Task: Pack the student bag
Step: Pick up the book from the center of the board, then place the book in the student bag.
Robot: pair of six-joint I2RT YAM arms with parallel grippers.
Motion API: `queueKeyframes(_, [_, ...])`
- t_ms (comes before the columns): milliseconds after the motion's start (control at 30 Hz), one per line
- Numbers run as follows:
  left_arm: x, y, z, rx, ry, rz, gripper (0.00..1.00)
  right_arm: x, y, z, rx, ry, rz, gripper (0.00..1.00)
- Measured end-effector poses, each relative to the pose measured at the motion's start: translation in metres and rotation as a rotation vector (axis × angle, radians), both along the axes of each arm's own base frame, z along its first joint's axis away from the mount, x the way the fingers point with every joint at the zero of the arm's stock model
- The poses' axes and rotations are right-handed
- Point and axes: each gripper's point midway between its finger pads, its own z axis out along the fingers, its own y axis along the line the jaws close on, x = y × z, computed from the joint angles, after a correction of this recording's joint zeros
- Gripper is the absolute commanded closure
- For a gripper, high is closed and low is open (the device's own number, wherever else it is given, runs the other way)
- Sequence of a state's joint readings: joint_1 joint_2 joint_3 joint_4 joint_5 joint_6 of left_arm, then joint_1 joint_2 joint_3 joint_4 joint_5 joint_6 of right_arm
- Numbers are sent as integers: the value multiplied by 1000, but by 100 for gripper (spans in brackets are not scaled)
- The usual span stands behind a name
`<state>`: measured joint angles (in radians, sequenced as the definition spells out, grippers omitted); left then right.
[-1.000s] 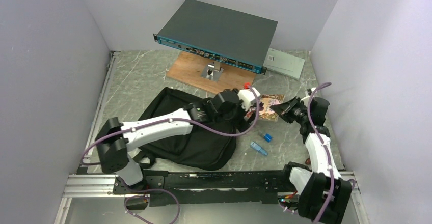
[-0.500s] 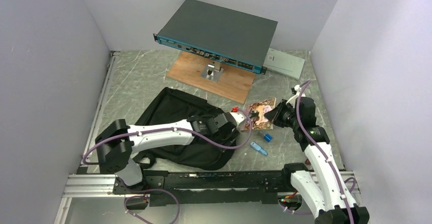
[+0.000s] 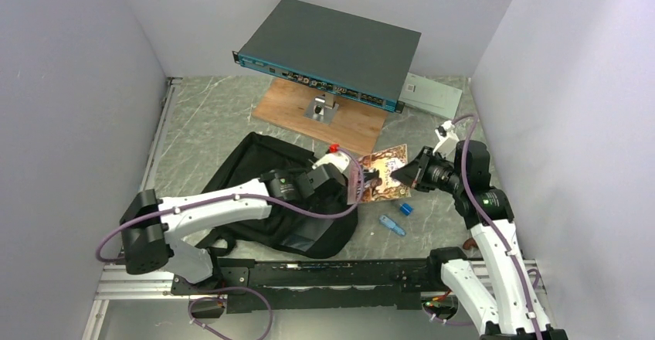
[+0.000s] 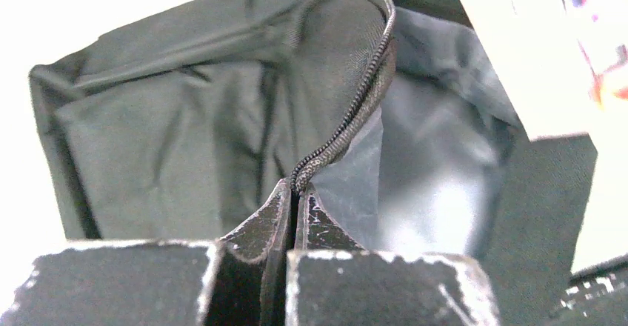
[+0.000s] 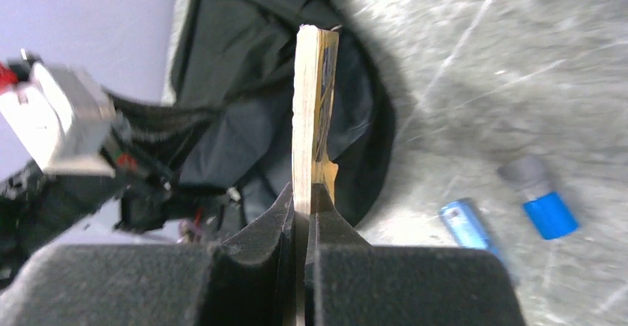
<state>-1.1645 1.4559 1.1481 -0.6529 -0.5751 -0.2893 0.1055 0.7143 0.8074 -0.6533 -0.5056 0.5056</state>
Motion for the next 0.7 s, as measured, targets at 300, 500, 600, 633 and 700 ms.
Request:
queueKeyframes(300, [33, 48, 53, -53, -164, 219, 100, -28, 52, -7, 362, 105, 196, 100])
queueKeyframes(500, [27, 46, 101, -236, -205, 148, 100, -44, 77, -39, 483, 260, 218, 100])
queueKeyframes(600, [20, 40, 118, -318, -202, 88, 100, -41, 91, -45, 533, 280, 217, 100])
queueKeyframes(633, [17, 37, 120, -335, -194, 68, 100, -39, 96, -48, 545, 295, 209, 100])
queueKeyframes(700, [14, 32, 119, -348, -174, 42, 100, -35, 104, -55, 571, 319, 189, 100])
